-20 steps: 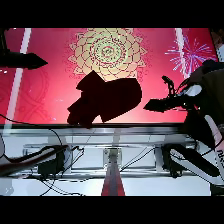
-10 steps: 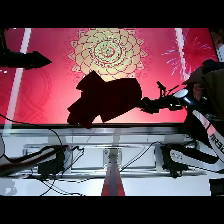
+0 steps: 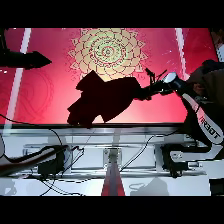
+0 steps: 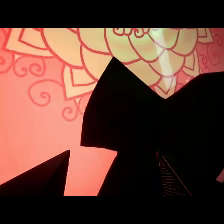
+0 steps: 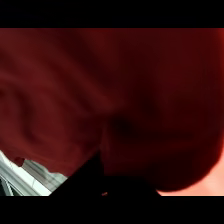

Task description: Fold the clothes and pants, and hang the long-sleeved shirts on hangers.

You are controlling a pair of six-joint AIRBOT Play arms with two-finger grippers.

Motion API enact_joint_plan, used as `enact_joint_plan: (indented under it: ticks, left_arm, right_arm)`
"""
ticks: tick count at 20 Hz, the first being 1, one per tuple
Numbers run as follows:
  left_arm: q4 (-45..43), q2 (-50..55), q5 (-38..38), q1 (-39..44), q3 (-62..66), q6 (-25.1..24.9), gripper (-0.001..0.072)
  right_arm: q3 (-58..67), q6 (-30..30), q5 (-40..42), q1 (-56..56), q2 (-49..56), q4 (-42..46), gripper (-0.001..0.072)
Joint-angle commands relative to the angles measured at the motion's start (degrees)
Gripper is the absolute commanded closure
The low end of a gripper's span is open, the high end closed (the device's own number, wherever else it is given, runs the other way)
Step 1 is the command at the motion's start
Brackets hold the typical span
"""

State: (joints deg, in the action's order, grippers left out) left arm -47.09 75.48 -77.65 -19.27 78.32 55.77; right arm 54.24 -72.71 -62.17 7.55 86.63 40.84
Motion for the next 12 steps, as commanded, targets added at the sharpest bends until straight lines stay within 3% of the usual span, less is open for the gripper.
enact_joint_plan:
  ticks: [1,6,12]
  left_arm:
    - [-0.07,0.04,0.0,0.0,-0.02,-0.02,0.009]
    - [-1.77,0.26,-0.2,0.02,-0.39,0.0,0.009]
    - [-2.16,2.67,-1.79,2.4,-9.55,-0.02,0.0091]
  right_arm:
    - [10.67,0.94,-7.19,-0.74,-1.29,8.9,0.0695]
    - [21.29,-0.2,-10.38,-6.91,-12.41,24.92,0.0695]
    - [21.66,-0.15,-10.54,-14.67,-21.62,31.89,0.0695]
